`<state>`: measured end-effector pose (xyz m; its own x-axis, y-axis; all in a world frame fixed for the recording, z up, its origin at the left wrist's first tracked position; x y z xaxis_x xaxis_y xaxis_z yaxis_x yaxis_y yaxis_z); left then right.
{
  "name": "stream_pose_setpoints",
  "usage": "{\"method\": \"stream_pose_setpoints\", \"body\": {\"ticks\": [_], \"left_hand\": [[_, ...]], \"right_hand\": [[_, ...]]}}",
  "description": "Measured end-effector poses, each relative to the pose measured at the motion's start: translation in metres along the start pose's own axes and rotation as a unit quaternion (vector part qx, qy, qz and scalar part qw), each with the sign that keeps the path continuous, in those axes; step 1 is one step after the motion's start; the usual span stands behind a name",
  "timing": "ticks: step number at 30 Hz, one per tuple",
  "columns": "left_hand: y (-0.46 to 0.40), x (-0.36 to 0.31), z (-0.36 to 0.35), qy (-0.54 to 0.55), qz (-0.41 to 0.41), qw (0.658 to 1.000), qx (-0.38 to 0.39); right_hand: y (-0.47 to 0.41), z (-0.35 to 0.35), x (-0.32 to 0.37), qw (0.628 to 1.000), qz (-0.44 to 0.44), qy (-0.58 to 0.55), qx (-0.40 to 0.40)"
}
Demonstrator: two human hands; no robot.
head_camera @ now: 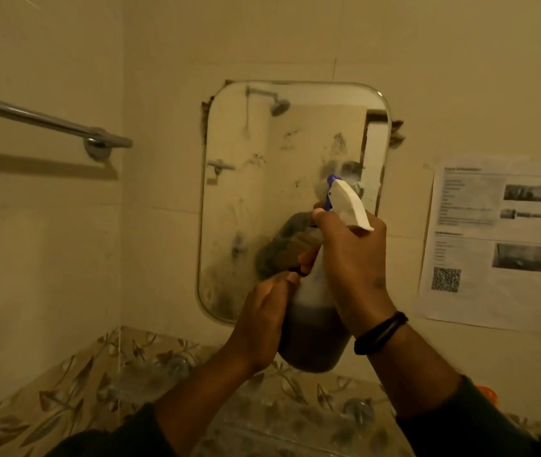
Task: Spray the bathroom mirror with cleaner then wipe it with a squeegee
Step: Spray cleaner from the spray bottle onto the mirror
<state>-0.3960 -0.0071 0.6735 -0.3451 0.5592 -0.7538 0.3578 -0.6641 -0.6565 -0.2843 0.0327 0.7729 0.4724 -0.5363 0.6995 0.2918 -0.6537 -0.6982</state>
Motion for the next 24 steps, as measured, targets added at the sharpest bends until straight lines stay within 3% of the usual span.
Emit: {"method": "stream_pose_setpoints", "body": {"ticks": [4,9,12,20,24], "left_hand": [[-0.033,-0.022,0.052,-0.153,-0.090,0.984,-0.030],[-0.089,-0.047,0.137,-0.351,-0.195,0.900,-0.169],[-0.124,-0.054,0.180,-0.429,-0.211,0.851,-0.217],[-0.189,-0.044,0.227,-0.613,-0.175,0.758,-0.138],[-0.200,-0.036,0.241,-0.631,-0.192,0.743,-0.114]], "right_hand": [[-0.014,-0.029,-0.003,1.000,0.005,0.027,-0.015],[-0.022,-0.063,-0.008,0.999,-0.006,0.045,-0.008],[-0.023,-0.081,-0.011,0.998,-0.016,0.057,0.003],[-0.039,-0.116,-0.018,0.992,-0.018,0.124,0.015],[-0.058,-0.129,-0.013,0.984,0.024,0.174,0.021]]}}
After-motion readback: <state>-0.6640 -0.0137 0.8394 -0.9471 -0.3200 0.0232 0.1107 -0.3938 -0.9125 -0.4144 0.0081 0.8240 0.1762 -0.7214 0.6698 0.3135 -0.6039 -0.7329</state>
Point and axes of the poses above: each hand's wrist, its own y-axis away from the middle knuckle, its own z-axis out of the back of the hand, x = y × z, the point moved 9 cm from there along -y, towards the middle knuckle, and after that the axes turned 1 degree about y, right-handed, at the moved point
